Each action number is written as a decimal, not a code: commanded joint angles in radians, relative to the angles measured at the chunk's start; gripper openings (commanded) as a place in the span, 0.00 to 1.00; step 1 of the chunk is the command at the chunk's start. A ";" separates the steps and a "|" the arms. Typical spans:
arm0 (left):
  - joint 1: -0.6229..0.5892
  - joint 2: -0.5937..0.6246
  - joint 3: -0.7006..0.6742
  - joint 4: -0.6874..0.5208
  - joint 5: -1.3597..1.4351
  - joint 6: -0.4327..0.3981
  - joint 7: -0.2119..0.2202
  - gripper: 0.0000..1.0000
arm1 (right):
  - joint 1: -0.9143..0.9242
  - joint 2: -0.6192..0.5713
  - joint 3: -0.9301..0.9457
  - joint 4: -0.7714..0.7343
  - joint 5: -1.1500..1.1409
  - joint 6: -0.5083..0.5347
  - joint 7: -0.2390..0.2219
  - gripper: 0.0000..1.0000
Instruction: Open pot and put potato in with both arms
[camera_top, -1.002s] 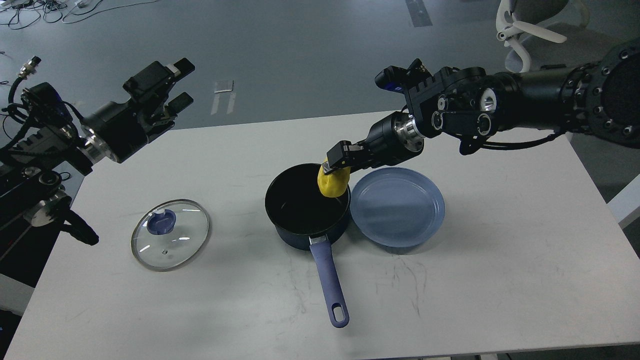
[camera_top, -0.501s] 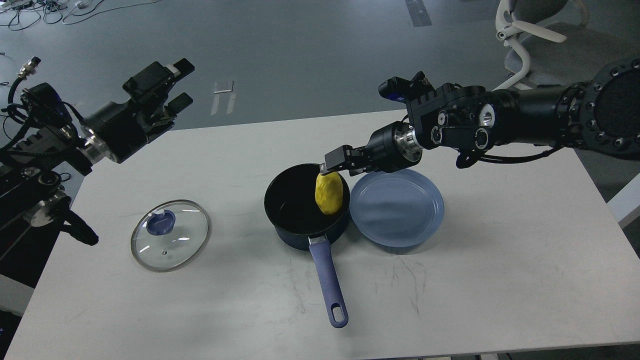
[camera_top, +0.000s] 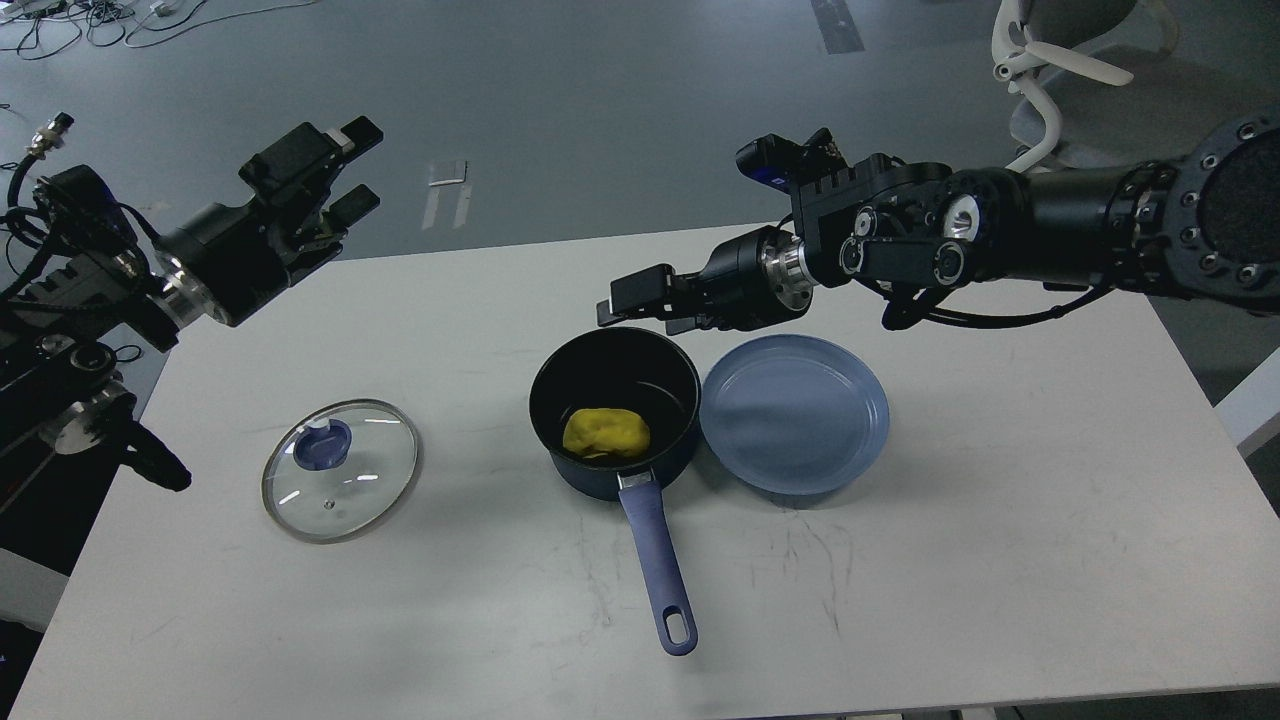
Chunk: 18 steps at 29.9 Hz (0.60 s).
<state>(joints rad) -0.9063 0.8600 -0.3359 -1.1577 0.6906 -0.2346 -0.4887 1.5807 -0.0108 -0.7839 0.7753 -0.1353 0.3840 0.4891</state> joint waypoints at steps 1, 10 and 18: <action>0.007 -0.001 0.000 0.012 -0.037 0.000 0.000 0.98 | -0.047 -0.104 0.139 -0.004 0.002 -0.007 0.000 0.95; 0.049 -0.048 0.000 0.055 -0.278 0.012 0.000 0.98 | -0.437 -0.377 0.763 -0.004 0.002 -0.045 0.000 0.99; 0.139 -0.148 -0.002 0.148 -0.344 0.000 0.000 0.98 | -0.761 -0.411 1.126 -0.001 0.005 -0.043 0.000 0.99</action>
<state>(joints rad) -0.7962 0.7389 -0.3360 -1.0227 0.3532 -0.2283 -0.4887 0.9256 -0.4196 0.2278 0.7704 -0.1320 0.3387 0.4884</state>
